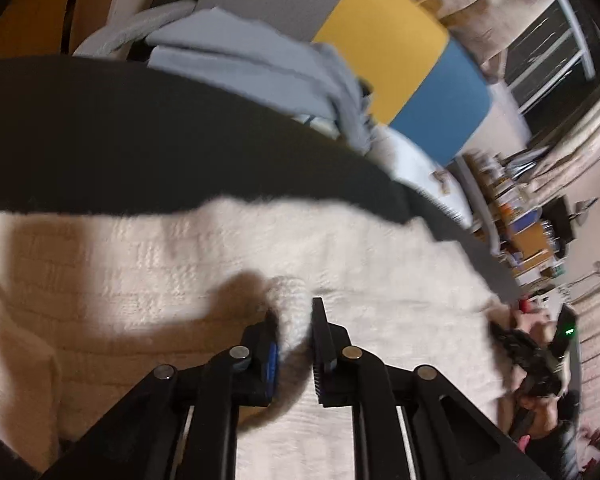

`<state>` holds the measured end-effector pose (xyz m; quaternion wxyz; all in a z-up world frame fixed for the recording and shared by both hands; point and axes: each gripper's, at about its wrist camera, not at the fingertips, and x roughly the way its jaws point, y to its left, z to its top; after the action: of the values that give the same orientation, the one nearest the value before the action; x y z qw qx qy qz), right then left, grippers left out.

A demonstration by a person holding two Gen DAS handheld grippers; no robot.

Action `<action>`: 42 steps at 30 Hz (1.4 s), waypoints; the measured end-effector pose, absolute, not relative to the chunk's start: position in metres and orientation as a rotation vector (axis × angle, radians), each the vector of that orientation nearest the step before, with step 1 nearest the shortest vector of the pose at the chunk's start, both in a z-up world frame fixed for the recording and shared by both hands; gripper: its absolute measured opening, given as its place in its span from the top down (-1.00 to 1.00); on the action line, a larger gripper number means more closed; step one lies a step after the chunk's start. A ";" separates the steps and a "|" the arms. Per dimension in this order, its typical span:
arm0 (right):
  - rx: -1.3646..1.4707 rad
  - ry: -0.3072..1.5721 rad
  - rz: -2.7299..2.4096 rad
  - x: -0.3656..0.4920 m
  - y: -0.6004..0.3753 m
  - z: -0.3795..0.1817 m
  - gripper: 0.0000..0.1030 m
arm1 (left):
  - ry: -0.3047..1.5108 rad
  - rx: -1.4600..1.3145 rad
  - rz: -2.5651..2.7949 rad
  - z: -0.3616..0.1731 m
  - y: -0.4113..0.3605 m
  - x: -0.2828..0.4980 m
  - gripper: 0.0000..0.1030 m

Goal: Fold clothes

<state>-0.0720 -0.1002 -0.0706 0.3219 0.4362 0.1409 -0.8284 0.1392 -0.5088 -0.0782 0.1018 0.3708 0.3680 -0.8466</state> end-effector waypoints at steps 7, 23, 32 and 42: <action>0.957 0.695 -2.351 -0.065 -0.101 -0.054 0.64 | 1.064 1.122 -2.453 -0.088 -0.508 0.125 0.76; 0.956 0.070 -2.201 -0.035 -0.066 -0.014 -0.26 | 0.626 1.028 -2.523 -0.052 -0.444 0.121 0.53; 1.053 0.229 -2.219 0.021 -0.034 -0.077 -0.29 | 0.725 1.064 -2.500 -0.099 -0.397 0.129 0.53; 1.012 0.385 -2.231 0.032 -0.017 -0.082 -0.38 | 0.808 1.032 -2.508 -0.103 -0.391 0.127 0.53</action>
<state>0.0322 -0.0173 -0.0818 0.3249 0.3859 0.1468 -0.8509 0.1272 -0.3911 -0.1033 0.1553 0.3602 0.2822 -0.8755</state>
